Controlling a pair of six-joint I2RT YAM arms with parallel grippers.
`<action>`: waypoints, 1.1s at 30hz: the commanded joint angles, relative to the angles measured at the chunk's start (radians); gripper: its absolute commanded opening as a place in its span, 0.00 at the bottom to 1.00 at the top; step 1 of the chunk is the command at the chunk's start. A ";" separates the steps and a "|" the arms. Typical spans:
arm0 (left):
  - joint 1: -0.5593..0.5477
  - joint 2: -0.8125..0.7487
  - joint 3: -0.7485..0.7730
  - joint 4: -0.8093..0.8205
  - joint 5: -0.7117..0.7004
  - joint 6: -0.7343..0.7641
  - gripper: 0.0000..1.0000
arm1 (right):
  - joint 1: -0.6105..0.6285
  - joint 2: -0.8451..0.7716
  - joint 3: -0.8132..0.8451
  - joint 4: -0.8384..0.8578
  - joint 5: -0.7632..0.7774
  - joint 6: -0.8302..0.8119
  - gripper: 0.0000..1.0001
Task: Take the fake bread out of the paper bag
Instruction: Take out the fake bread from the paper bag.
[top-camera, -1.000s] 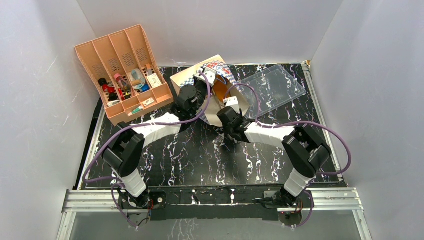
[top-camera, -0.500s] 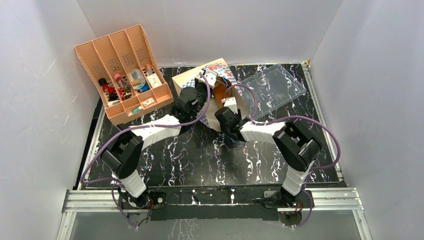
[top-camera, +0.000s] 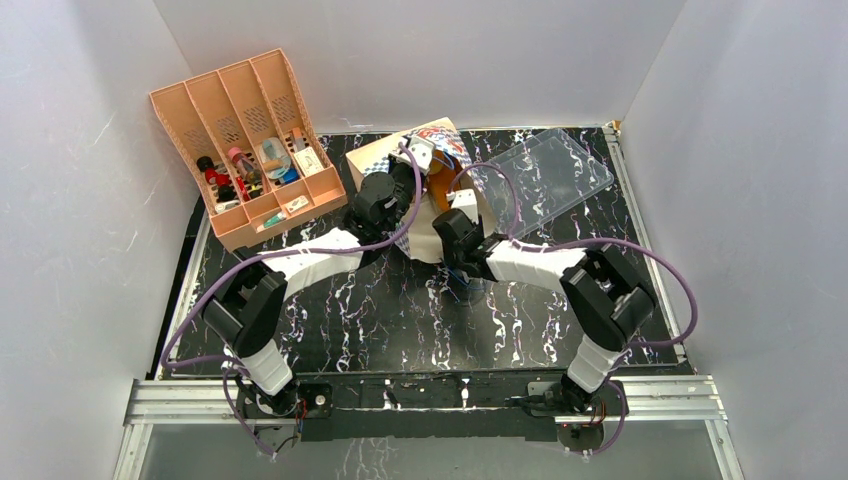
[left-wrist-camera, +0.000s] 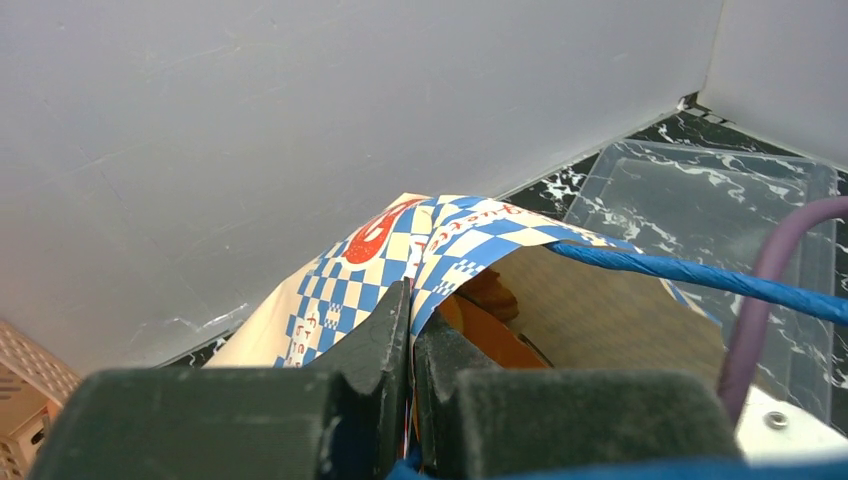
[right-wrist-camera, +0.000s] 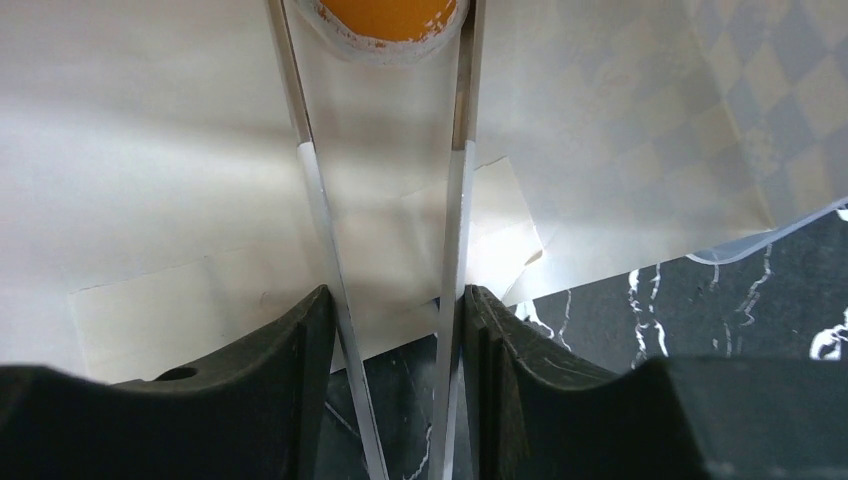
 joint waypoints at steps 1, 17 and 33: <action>-0.009 -0.008 0.085 0.045 -0.048 0.001 0.00 | -0.010 -0.110 0.101 -0.057 0.022 0.023 0.03; -0.029 0.027 0.147 0.014 -0.102 0.035 0.00 | -0.007 -0.194 0.207 -0.236 0.011 0.025 0.00; -0.029 0.106 0.233 -0.018 -0.174 0.088 0.00 | 0.045 -0.350 0.147 -0.341 -0.015 0.082 0.00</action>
